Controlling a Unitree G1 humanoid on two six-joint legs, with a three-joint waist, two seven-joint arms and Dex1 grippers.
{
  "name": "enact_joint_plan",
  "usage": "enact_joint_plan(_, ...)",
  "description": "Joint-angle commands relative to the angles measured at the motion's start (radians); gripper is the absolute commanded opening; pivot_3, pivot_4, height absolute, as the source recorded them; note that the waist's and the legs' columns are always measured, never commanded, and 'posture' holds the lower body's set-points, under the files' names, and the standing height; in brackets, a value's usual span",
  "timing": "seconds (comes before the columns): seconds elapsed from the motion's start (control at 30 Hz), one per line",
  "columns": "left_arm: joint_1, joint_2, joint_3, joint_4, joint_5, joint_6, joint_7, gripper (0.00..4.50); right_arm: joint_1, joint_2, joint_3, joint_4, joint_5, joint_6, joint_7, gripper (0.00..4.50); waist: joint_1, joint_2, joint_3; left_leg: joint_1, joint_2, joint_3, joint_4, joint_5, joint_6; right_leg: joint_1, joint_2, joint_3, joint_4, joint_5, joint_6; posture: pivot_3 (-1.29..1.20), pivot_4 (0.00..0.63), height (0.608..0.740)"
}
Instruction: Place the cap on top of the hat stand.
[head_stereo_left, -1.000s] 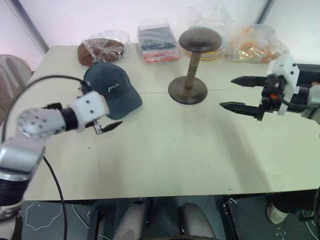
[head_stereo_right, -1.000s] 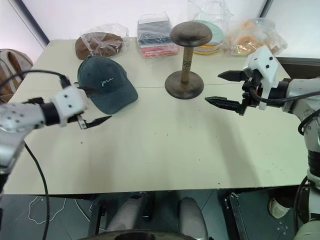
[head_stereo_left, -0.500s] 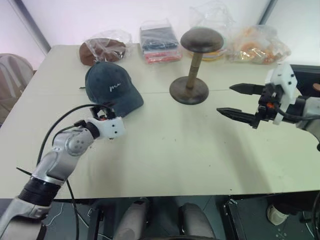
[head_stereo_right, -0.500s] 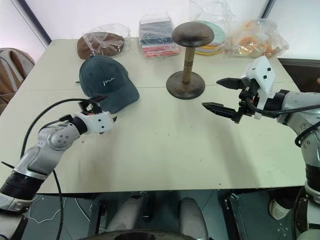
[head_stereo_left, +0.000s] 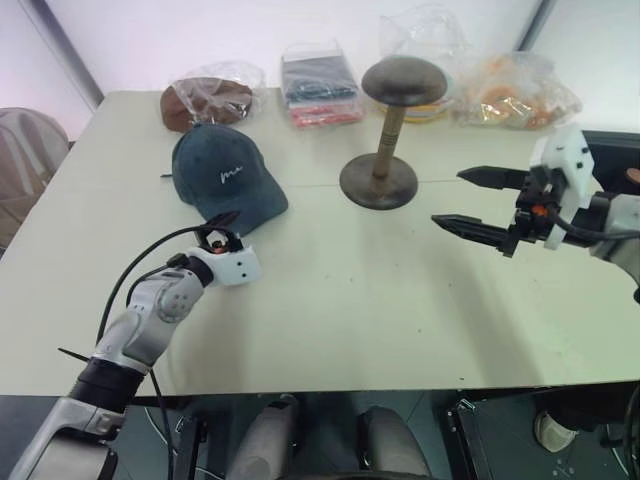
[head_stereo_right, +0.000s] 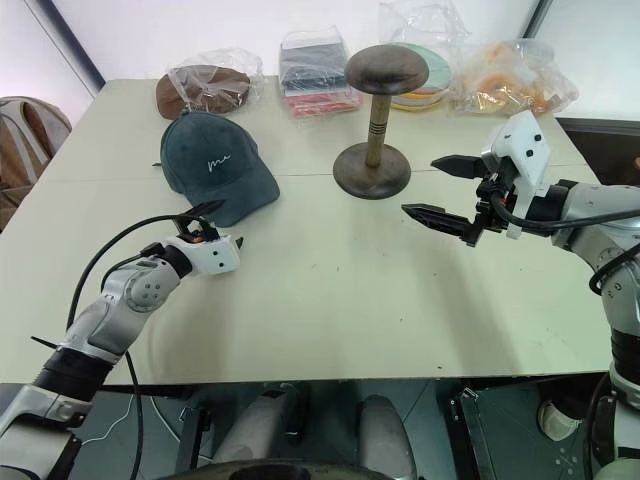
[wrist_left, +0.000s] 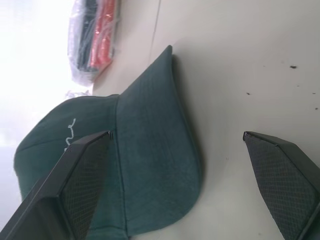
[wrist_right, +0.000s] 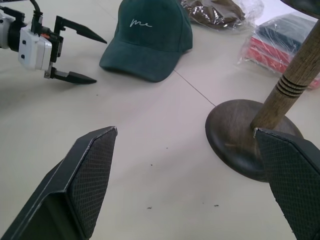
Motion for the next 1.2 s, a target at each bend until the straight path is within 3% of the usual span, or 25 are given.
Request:
enact_joint_plan(0.03,-0.032,-0.014,-0.018,0.113,0.056,-0.003,0.064,4.48,-0.035,-0.006,-0.018,-0.02,0.009,-0.017,-0.002,4.5,0.003,0.0,0.0,0.0,0.0,0.0,0.0,0.0,0.0,0.0,0.0,0.0,0.001,0.0,0.0,0.0,0.15,0.74)
enact_joint_plan(0.53,-0.137,-0.069,-0.061,0.376,0.087,-0.032,0.222,4.48,-0.071,-0.022,-0.013,-0.007,-0.001,-0.018,0.006,4.5,0.015,0.003,-0.006,0.001,0.0,0.0,0.002,0.0,0.0,0.0,0.0,0.0,0.002,0.0,0.0,0.0,0.15,0.74)
enact_joint_plan(0.97,-0.143,-0.077,-0.058,0.422,0.066,-0.012,0.255,4.48,-0.087,-0.015,0.001,0.003,-0.011,-0.021,0.013,4.5,0.014,0.003,-0.011,0.001,0.0,0.0,0.002,0.0,0.0,0.0,0.0,0.001,0.002,0.0,0.0,0.0,0.15,0.74)
enact_joint_plan(1.07,-0.14,-0.078,-0.058,0.414,0.064,-0.011,0.254,3.62,-0.087,-0.018,0.0,0.006,-0.01,-0.023,0.015,4.5,0.01,0.003,-0.012,0.001,0.0,0.0,0.001,0.0,0.0,0.0,0.0,0.001,0.002,0.0,0.0,0.0,0.15,0.74)
enact_joint_plan(1.2,-0.134,-0.077,-0.056,0.411,0.064,-0.014,0.26,1.5,-0.087,-0.021,-0.002,0.009,-0.011,-0.024,0.019,4.5,0.007,0.005,-0.013,0.001,0.0,0.0,0.001,0.0,0.0,0.0,0.001,0.001,0.002,0.0,0.0,0.0,0.15,0.74)
